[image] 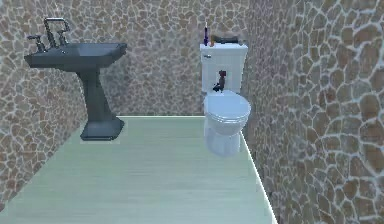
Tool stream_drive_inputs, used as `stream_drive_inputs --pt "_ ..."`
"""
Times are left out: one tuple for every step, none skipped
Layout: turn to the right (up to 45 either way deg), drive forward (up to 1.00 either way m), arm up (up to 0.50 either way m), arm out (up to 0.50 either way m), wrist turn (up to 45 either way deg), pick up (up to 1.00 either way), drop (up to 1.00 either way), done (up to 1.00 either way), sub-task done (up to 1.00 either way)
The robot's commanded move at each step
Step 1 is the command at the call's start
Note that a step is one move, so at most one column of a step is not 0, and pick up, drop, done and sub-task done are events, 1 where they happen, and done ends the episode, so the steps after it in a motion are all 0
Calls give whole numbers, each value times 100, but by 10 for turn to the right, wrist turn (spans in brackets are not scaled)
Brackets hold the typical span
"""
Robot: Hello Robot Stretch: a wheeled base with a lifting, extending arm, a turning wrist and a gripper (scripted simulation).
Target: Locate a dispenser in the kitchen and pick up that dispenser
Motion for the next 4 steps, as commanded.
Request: stream_drive_inputs --pt "-450 0 0 0 0 0 0 0 0" --pt "-450 0 0 0 0 0 0 0 0" --pt "-450 0 0 0 0 0 0 0 0" --pt "-390 0 0 0 0 0 0 0 0"
